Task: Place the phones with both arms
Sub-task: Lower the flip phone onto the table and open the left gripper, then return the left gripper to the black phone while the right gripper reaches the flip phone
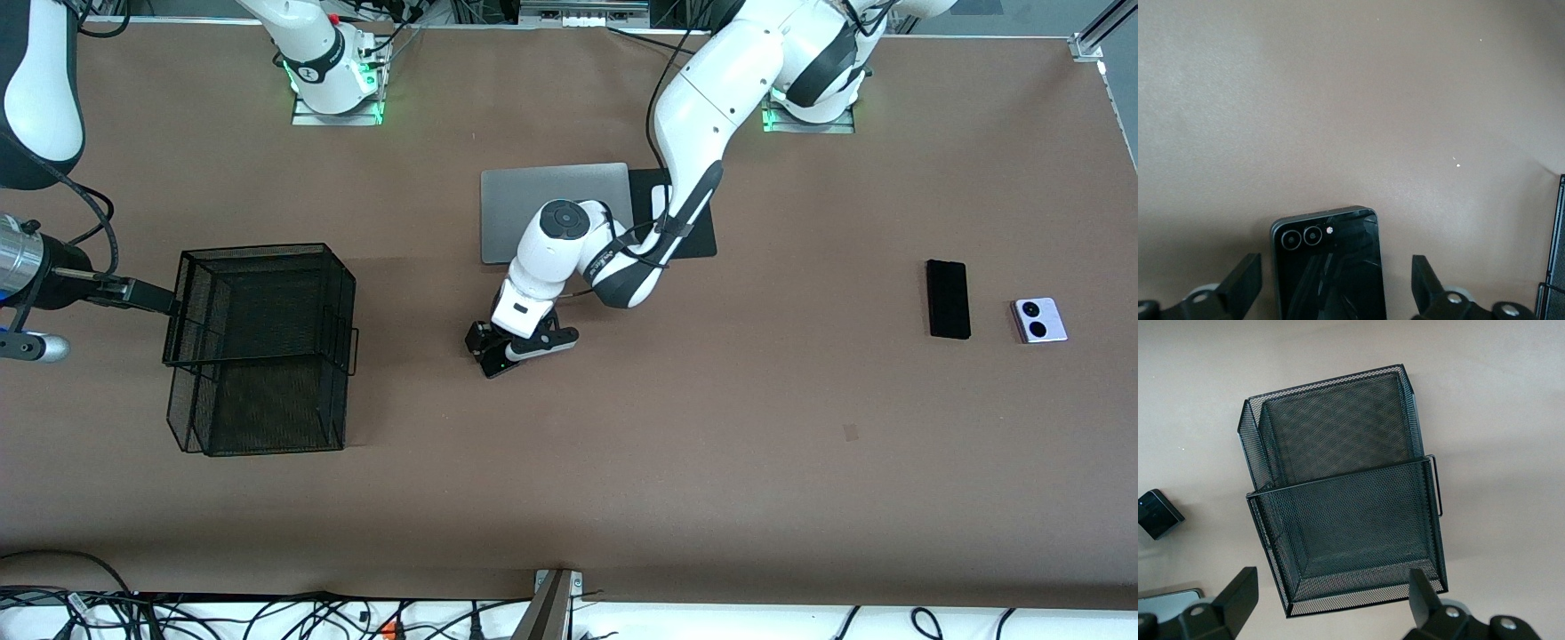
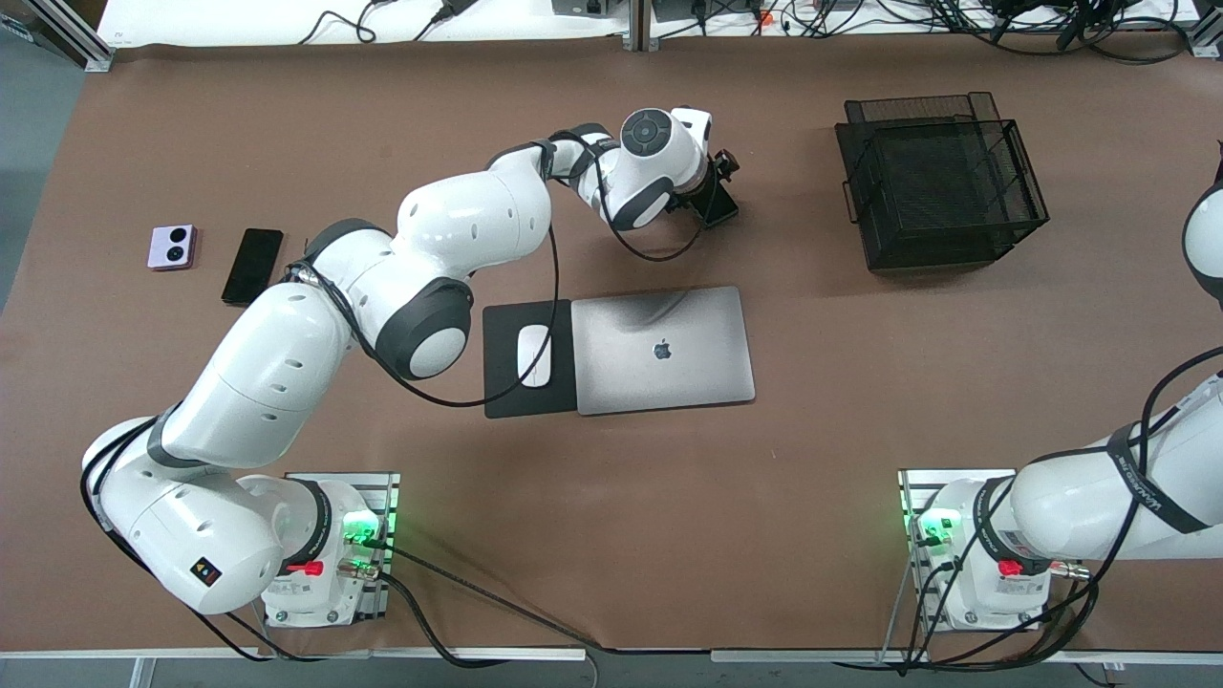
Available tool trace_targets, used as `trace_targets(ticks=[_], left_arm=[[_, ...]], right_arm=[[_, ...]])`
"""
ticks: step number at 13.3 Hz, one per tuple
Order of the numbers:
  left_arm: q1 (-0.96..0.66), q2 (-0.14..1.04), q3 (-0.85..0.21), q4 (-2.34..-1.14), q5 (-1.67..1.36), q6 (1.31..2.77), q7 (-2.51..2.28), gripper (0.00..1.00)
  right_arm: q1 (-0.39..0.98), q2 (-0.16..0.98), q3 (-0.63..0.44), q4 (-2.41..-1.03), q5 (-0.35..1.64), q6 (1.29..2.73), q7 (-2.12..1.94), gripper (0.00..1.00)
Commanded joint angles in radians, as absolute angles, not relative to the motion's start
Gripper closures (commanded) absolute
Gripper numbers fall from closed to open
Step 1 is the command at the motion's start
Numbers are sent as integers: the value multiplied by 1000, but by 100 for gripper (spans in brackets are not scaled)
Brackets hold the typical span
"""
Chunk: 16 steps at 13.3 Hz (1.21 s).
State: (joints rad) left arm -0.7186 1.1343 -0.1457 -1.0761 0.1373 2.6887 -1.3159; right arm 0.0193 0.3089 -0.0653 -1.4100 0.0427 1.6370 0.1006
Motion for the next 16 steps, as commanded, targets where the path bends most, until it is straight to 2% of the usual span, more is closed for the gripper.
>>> trace_targets(ticks=[1,5,7,11,13,16], left_arm=[[-730,1138,-132,-1039,132,2639,-1342,0],[-701,1097,-137,-1037,132,2470,-1325,0],[-664,1051,-141,-1040,133,2415,-1242,0],[-589,956,-149,-1060,123,2209,-1022,0],[-548,898,-153,-1122,121,2125,-877,0],[-485,746,-153,-1340,127,2117,-691,0]], right_arm=[[20,293,-63,-1425,41,1637,101,0],[20,293,-61,-1425,41,1637,104,0],[20,293,-61,-1425,41,1637,112,0],[34,293,-61,-1425,40,1635,115,0],[32,293,-61,-1425,41,1635,106,0],[34,293,-61,-1425,41,1635,109,0]])
